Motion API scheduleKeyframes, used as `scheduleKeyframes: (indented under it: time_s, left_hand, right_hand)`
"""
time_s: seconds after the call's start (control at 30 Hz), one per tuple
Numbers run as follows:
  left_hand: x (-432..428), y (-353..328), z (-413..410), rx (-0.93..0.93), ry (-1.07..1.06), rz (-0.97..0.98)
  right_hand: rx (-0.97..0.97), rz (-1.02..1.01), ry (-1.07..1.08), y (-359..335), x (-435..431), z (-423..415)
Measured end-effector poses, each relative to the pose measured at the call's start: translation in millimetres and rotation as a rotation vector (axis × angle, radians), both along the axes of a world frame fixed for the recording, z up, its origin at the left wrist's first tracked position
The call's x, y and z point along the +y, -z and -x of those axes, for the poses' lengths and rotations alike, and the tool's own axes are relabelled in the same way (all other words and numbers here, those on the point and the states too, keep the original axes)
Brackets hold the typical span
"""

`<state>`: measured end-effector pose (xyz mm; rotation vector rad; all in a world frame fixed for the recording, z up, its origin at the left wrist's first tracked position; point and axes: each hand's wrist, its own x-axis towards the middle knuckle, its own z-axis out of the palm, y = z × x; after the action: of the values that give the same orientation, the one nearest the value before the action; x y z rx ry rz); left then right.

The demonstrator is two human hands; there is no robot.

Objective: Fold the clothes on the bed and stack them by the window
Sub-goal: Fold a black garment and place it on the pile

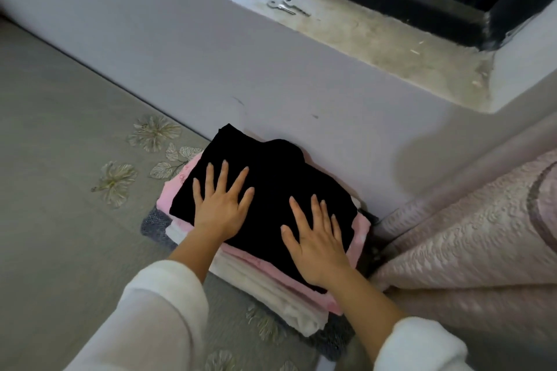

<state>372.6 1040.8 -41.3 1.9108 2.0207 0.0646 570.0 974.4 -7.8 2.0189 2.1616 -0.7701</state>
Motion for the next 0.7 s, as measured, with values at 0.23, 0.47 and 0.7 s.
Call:
scheduleKeyframes:
  time_s: [0.23,0.47,0.7]
  left_hand:
    - [-65.3,-49.2,-13.1,-0.166,-0.039,-0.033]
    - [-229.7,-87.0,-17.8,-0.289,-0.149,0.011]
    - [-430.9,-129.4,3.9,-0.307,-0.370,0.022]
  right_hand:
    - [0.071,-0.203,-0.017,-37.1,-32.7,-8.5]
    - [0.189,-0.177,-0.106,-68.4,-162.4,-12.8]
    - [0.241,-0.080,-0.230,-102.1,-316.6,10.2]
